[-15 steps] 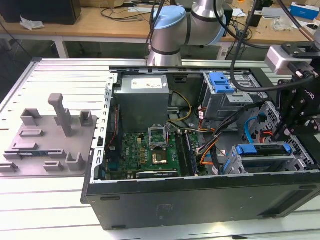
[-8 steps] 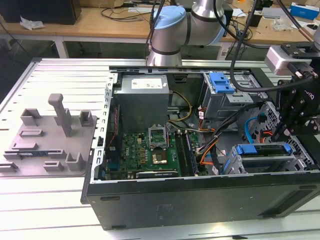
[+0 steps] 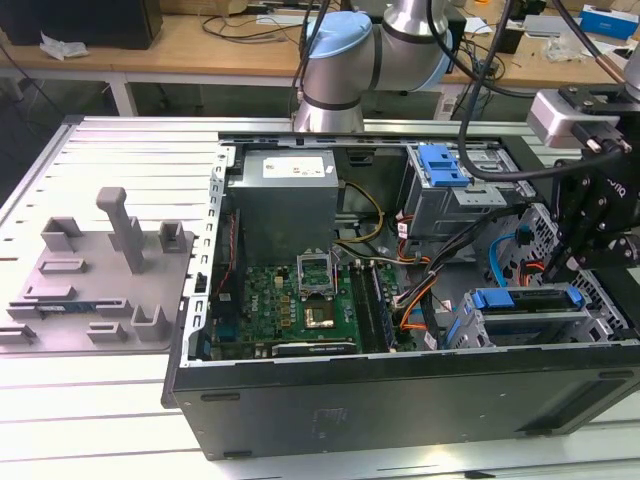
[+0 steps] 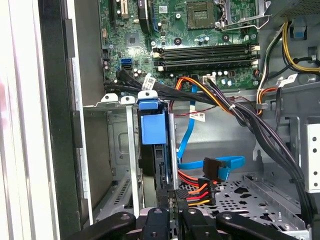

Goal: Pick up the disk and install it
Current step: 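Insert the first disk wire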

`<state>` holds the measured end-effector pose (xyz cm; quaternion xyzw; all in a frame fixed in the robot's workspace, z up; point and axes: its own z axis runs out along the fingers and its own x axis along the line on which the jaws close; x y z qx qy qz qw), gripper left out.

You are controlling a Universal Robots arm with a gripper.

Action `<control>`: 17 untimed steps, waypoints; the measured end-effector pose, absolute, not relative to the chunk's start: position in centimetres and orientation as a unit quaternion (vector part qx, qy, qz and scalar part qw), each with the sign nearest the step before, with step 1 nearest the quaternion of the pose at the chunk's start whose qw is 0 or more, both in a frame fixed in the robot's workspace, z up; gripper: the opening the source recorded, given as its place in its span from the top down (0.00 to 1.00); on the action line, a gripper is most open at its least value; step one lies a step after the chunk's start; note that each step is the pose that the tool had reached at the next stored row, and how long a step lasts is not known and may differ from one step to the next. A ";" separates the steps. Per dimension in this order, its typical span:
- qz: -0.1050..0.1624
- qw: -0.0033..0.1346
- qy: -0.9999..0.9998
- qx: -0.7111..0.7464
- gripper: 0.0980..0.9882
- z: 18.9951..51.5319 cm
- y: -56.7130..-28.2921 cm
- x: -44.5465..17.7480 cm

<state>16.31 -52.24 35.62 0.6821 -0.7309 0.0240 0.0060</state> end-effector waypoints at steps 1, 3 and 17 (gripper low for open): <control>0.024 0.007 -0.733 0.680 0.92 35.6 -52.2 16.3; 0.025 0.007 -0.736 0.677 0.92 35.6 -52.2 16.3; 0.025 0.007 -0.736 0.676 0.92 35.4 -52.3 16.3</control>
